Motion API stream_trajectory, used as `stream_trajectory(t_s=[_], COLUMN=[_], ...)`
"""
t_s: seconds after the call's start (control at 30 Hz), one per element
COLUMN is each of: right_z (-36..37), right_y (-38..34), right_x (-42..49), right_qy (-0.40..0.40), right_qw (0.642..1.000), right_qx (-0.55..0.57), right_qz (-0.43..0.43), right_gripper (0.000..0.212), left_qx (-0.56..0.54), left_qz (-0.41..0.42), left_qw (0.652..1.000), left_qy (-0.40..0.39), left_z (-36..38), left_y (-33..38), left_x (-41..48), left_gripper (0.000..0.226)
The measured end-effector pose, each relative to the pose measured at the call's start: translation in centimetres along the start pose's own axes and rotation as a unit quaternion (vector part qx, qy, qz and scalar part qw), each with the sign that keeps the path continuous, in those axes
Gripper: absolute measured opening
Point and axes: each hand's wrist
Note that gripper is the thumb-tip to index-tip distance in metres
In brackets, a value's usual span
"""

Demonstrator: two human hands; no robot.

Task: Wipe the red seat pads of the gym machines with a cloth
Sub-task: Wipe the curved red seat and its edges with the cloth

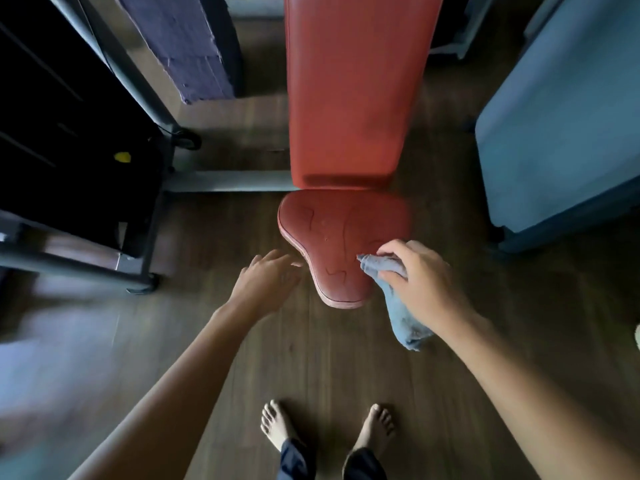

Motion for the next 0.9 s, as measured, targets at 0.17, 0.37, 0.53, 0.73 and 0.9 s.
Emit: stream_trajectory(t_s=[0.17, 0.37, 0.53, 0.73, 0.9], right_z=[10.3, 18.3, 21.5, 21.2, 21.3], right_y=[3.3, 5.3, 5.7, 7.5, 5.6], right_x=[2.9, 7.7, 5.5, 7.9, 8.3], right_qy=[-0.005, 0.075, 0.123, 0.099, 0.116], right_qw=[0.997, 0.992, 0.976, 0.95, 0.981], right_qx=[-0.009, 0.032, -0.038, -0.056, -0.025], right_qz=[-0.072, -0.093, -0.177, -0.289, -0.151], right_gripper=[0.02, 0.025, 0.033, 0.03, 0.028], left_qx=[-0.061, -0.089, -0.092, -0.134, -0.155], left_qz=[0.006, 0.015, 0.055, 0.066, 0.063], left_qw=[0.997, 0.987, 0.97, 0.959, 0.958], left_qy=[0.041, 0.13, 0.219, 0.24, 0.232], left_z=[7.2, 12.9, 15.1, 15.0, 15.0], left_y=[-1.8, -4.5, -6.3, -7.2, -7.2], left_x=[6.5, 10.8, 12.1, 12.6, 12.6], left_gripper=[0.039, 0.039, 0.034, 0.037, 0.036])
Point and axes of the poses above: each hand's wrist, its own x-axis towards the middle knuckle, its own z-axis out of the palm, y = z × x, and after that the axes turned 2 degrees about -x, right-handed
